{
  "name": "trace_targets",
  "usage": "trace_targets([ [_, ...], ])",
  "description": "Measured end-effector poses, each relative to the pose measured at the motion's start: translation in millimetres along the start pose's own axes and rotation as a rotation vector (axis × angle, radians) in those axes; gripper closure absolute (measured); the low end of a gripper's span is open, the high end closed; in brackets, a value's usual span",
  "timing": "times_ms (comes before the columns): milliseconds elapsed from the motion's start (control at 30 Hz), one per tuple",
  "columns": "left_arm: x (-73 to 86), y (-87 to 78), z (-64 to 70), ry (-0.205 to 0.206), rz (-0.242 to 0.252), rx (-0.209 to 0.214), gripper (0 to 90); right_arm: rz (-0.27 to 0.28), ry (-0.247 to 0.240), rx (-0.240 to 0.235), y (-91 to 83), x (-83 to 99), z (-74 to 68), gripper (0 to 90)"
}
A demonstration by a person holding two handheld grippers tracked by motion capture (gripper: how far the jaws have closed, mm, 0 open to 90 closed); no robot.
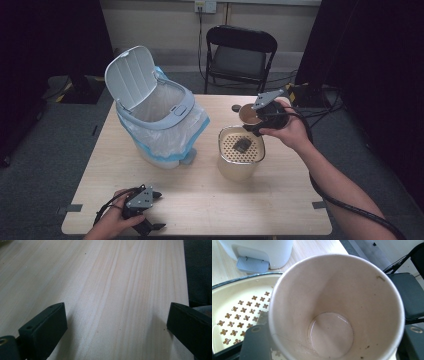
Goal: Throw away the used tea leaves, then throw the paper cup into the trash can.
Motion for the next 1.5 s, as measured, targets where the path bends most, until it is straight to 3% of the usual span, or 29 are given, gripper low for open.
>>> trace_targets([
  [433,0.2,-0.4,-0.1,0.002,-0.006,0.004,2.3,0.017,0.063,-0.043,3.6,-4.2,0.4,28.9],
  [833,0.1,-0.4,-0.1,0.001,-0.005,0.003,2.3,0.039,0.098,-0.104,2.7,-21.2,-2.2,28.8],
  [1233,0.2,-0.3,0.2,-0.001,-0.002,0.0,2.1,0.017,0.097,-0.142,8.0,-35.4,-3.5,28.8],
  [1500,0.4,-0.6,0.9,-0.005,-0.004,-0.009,1.9,0.033,0.099,-0.166,6.5,-49.2,-0.6,28.6],
])
Point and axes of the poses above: each handheld gripper's, and its own axes: y roughly forward along the jaws, x roughly out of its underside, z roughly to its right, the point moved 6 cm from there along y, roughly forward along the jaws, and after that the axes turned 6 degrees about z, right-handed, at the moved point
